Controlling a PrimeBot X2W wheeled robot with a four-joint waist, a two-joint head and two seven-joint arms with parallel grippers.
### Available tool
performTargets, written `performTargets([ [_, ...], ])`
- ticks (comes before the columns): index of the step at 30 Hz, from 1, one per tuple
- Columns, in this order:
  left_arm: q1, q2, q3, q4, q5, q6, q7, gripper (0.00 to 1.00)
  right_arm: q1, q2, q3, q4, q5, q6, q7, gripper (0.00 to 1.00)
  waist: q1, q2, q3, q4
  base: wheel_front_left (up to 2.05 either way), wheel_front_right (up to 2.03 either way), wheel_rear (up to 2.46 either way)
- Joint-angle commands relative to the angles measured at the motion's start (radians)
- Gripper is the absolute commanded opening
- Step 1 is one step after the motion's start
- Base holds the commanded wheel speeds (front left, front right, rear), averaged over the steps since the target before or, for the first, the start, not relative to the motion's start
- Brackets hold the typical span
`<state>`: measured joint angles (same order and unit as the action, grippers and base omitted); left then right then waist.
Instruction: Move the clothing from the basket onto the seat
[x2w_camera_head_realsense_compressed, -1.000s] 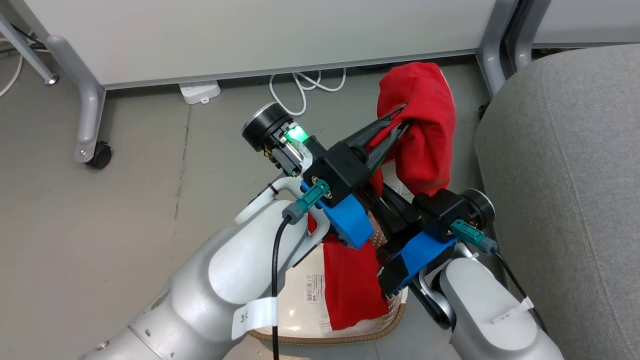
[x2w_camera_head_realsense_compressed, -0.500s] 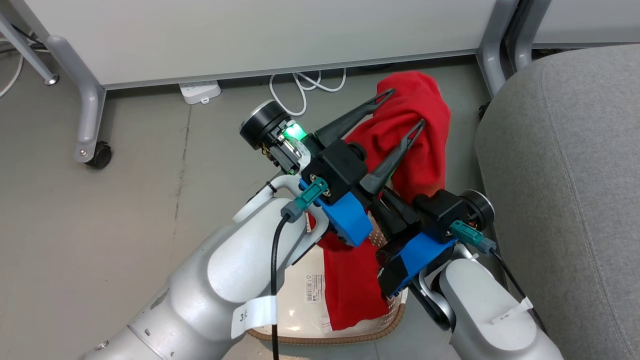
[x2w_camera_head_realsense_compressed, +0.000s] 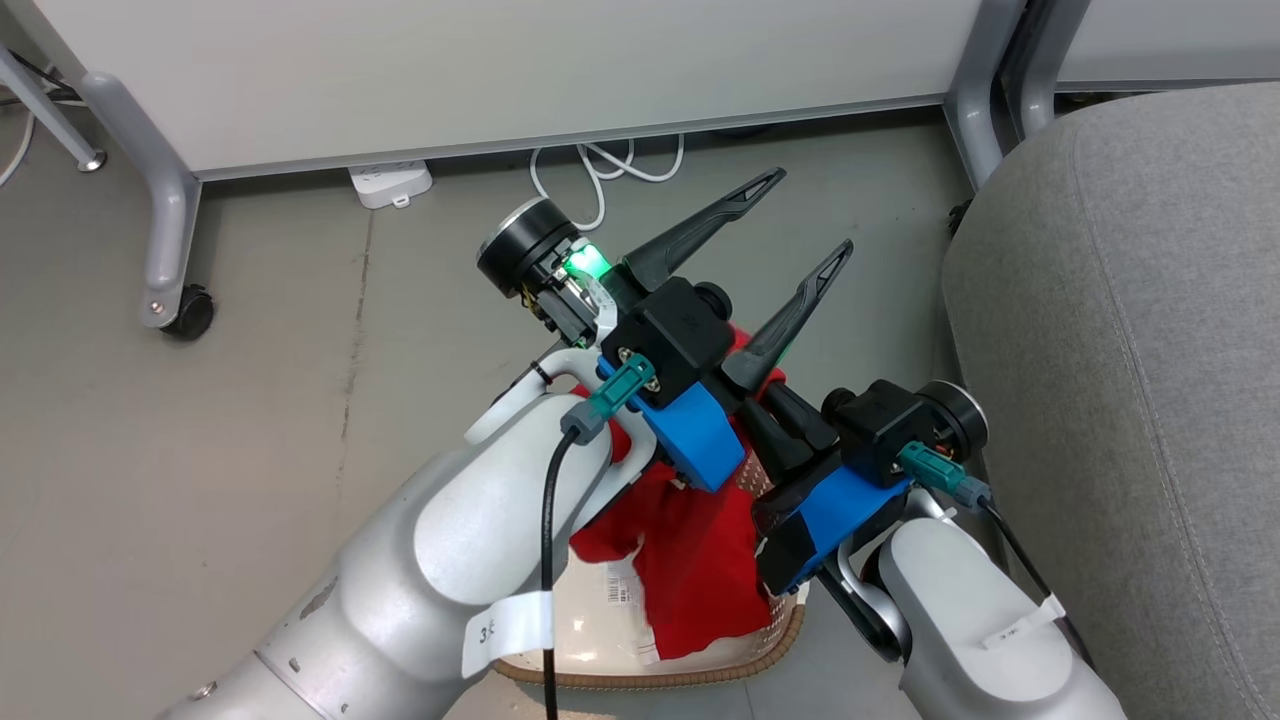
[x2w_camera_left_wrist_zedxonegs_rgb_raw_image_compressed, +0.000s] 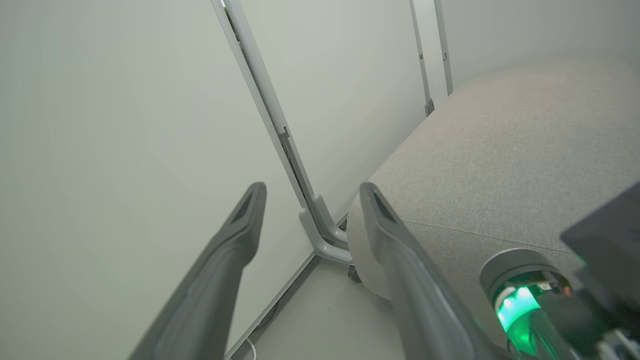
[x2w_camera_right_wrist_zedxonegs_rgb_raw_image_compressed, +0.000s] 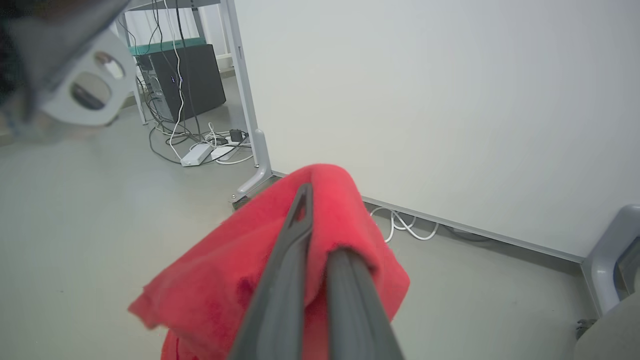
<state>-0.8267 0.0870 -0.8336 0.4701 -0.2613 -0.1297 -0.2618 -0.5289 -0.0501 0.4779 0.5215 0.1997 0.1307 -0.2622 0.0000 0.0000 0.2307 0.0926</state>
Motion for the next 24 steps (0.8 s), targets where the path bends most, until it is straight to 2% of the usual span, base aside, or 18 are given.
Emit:
performTargets([
  [1, 0.005, 0.002, 0.003, 0.000, 0.003, -0.002, -0.005, 1.00, -0.003, 0.000, -0.004, -0.004, -0.008, 0.000, -0.004, 0.00, 0.0000, 0.0000, 0.000, -0.002, 0.00, 0.00, 0.00],
  [11, 0.008, 0.009, 0.000, 0.006, -0.006, -0.002, -0.005, 1.00, 0.007, 0.000, -0.046, -0.019, -0.014, 0.000, -0.004, 0.00, 0.0000, 0.0000, 0.008, -0.028, 0.00, 0.00, 0.00],
  [24, 0.013, 0.028, -0.011, 0.008, -0.005, -0.002, -0.005, 1.00, 0.037, 0.000, -0.159, -0.084, -0.069, 0.000, -0.004, 0.00, 0.0000, 0.0000, 0.048, -0.113, 0.00, 0.00, 0.00],
])
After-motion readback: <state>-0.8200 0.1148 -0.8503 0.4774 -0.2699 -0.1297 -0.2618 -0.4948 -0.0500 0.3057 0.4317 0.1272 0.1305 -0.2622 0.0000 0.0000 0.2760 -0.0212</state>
